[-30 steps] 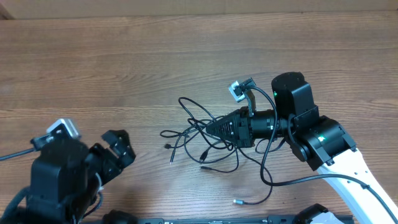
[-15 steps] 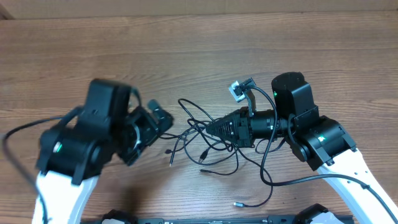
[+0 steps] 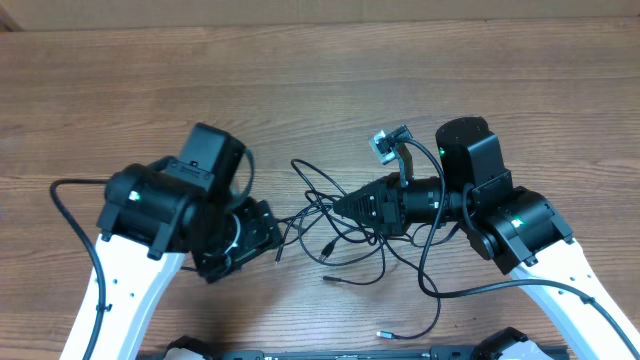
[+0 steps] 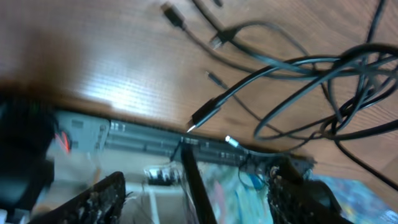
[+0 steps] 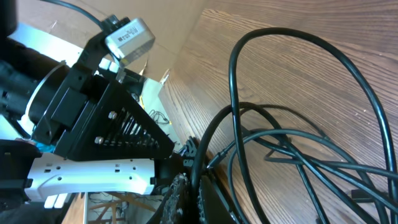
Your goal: Untangle cables
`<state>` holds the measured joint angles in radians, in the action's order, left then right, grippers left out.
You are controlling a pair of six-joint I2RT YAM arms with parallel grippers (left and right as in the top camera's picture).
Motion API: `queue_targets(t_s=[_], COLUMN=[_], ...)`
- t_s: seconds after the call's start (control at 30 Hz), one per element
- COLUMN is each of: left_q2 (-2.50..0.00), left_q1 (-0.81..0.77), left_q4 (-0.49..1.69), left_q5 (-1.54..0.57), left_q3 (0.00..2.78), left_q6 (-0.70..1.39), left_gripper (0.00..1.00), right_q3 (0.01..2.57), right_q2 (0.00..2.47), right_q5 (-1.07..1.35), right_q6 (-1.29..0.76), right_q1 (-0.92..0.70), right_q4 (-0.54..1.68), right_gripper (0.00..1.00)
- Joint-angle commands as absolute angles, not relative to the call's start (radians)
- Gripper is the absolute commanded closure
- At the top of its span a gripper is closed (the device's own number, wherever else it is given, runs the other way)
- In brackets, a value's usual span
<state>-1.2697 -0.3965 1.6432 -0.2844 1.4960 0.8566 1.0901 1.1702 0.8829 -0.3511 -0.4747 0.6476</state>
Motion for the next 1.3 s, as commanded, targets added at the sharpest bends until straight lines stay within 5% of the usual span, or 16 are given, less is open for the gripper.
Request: queue_targets(t_s=[0.0,0.37,0.57,0.63,0.73,1.07,1.27], left_q2=[-1.262,-1.319,-1.364,-1.385,-1.417,-1.447,-1.447], left_q1=[-0.474,-0.607,-0.623,-0.623,-0.622,-0.619,-0.588], left_q4=[1.567,1.444,1.224,1.211,1.255,1.573,1.584], left_q5=[-0.205,-0.055,-0.132,-0.133,-0.072,0.303,0.315], left_q3=[1.494,1.328,1.196,1.178,1.165,1.165,1.165], left_q6=[0.846,1.108,1.103,1.103,1.078,1.203,1.267], left_gripper=[0.22,0.20,0.25,0.35,0.55,0.41,0.59], right_q3=[1.093,1.093,1.093,1.093,1.093,1.095,1.095], right_q2=[1.161,1.161,1.161,1.161,1.161,1.133,1.075], right_q5=[0.880,0.880,0.880,0.880,0.880,0.916,0.974], right_q6=[-0.375,-0.440,-0.450,-0.471,-0.476,-0.533,-0.663], right_q1=[-0.476,-0.476,-0.476,-0.476,-0.476,-0.382,-0.260], right_q4=[0.636,0.632,0.633,0.633,0.633,0.457,0.255], right_gripper=[0.96,0.96,0.96,0.96,0.96,0.96,0.96])
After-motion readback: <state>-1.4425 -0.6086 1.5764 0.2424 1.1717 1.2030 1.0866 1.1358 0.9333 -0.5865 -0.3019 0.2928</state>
